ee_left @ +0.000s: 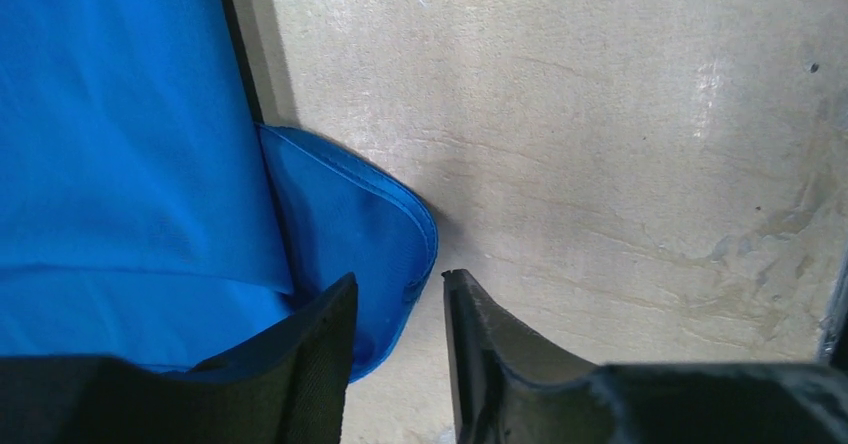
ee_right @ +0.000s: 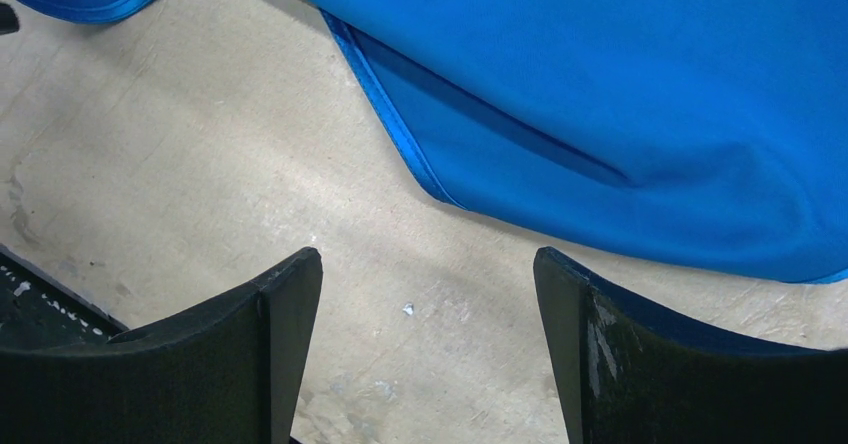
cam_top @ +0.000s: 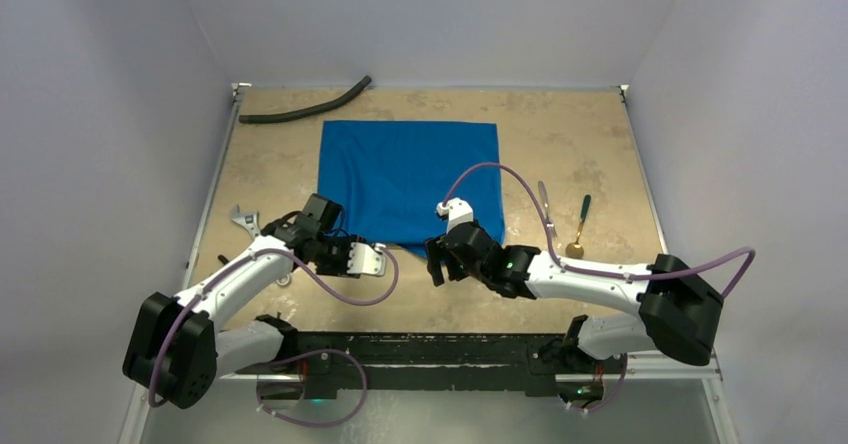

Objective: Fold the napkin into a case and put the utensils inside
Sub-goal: Pick up the flattened napkin from the center of the board.

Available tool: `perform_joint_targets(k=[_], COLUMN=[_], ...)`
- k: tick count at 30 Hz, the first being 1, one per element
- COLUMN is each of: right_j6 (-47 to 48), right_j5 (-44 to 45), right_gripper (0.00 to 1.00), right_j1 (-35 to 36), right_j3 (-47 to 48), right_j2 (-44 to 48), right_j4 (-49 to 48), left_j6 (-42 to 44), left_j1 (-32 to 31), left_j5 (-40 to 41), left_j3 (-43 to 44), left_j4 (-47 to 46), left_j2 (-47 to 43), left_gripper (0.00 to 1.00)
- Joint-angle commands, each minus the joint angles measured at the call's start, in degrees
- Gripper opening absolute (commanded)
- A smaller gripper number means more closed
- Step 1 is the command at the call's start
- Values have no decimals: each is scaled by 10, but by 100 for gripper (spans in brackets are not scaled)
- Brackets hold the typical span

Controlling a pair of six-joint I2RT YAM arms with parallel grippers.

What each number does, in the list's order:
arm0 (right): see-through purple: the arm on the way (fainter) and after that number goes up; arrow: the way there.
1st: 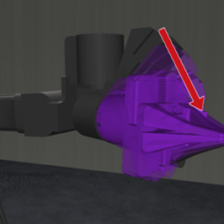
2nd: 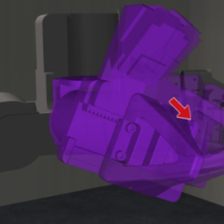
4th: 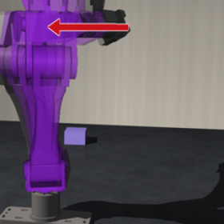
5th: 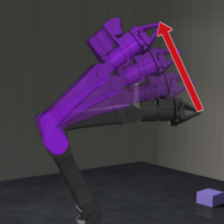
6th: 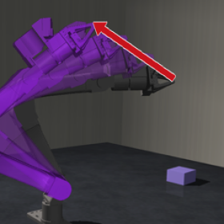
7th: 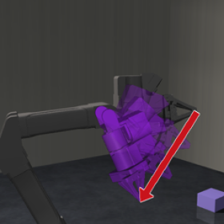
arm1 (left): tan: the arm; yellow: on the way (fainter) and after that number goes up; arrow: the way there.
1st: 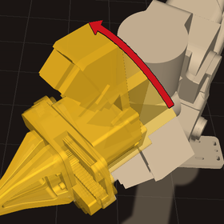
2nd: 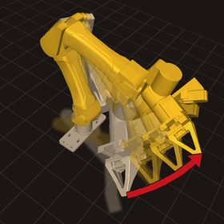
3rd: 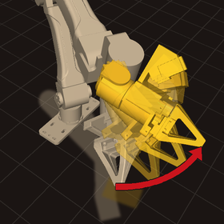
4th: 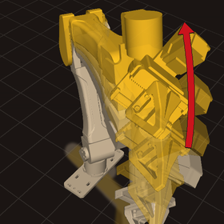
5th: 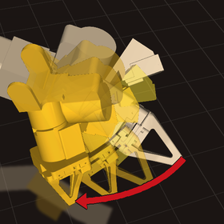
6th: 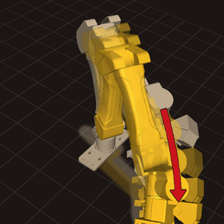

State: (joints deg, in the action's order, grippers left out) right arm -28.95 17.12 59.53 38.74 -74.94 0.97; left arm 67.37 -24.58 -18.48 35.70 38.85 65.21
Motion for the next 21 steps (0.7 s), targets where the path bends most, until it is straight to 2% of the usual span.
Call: perform_joint_targets(k=[1,7,11,13,17,21], right_j6=[4,15,16,16,37,61], right_j5=[-20,-44,-69,-72,-68,-69], right_gripper=[82,87,89,89,89,90], right_j1=[1,1,1,1,1,1], right_j3=[-15,-29,-38,-42,-50,-51], right_j2=[11,31,36,37,36,25], right_j4=[-35,-46,-63,-71,-107,-122], left_j6=[38,47,67,73,45,-29], left_j1=[-8,-8,-8,-9,-8,-8], left_j5=[1,22,39,43,27,9], left_j3=[-2,9,22,20,44,132], left_j4=[-15,-7,22,21,11,15], left_j2=[13,23,26,23,17,21], left_gripper=[31,12,9,0,0,0])
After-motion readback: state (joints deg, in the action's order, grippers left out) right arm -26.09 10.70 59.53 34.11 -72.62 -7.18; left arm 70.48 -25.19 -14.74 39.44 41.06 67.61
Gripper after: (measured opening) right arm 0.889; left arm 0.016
